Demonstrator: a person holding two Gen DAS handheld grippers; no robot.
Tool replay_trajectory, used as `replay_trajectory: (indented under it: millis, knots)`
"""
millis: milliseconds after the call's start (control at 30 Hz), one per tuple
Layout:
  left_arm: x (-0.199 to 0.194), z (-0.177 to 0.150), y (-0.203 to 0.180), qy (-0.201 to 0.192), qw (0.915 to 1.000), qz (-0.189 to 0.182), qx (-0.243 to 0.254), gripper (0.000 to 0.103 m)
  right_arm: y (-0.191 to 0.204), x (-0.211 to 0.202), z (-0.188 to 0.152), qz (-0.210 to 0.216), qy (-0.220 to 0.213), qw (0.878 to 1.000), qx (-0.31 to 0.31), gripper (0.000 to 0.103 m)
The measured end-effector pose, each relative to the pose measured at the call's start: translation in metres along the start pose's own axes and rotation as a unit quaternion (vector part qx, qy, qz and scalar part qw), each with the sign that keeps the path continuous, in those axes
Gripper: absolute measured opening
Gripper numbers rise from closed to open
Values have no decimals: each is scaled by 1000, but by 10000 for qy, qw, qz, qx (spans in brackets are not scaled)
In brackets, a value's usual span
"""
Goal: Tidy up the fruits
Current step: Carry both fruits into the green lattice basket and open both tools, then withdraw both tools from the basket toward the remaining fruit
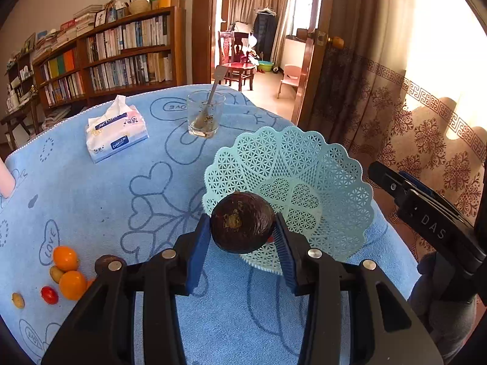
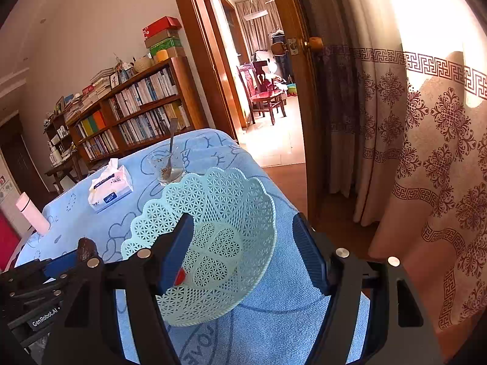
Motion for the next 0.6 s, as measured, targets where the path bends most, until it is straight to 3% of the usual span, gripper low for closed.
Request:
replay_trajectory:
  millis: [200,267,333,400,467,600]
  knots:
    - [21,14,-21,76,9997,-232,42,45,-4,-3,4,-3,-8,10000,47,72]
    - [21,19,-18,14,9998,-177,-50,74,-4,-1,3,-13,14,10000,68,72]
    - [16,22,-9,-100,9998,-88,-169,80,-7,-2,4,-31,-2,9999,140,77]
    - [13,21,0,-96,9995,-59,-283,81,-7,-2,4,-30,-11,9999,145,77]
    - [10,18,12,-101,9993,111,-352,86,-5,-3,4,-29,-22,9999,133,77]
    - [2,15,39,-124,9977,477,-461,86,2,-2,-1,19,16,10000,61,78]
Point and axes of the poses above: each gripper's, at about its wrist camera, not at the fingertips, and x roughly the way its jaws point, y to its left, z to its top, the point moved 9 cm from there along x, roughly the way its jaws point, and after that the axes turned 8 degrees about x, right-handed, at the moved point
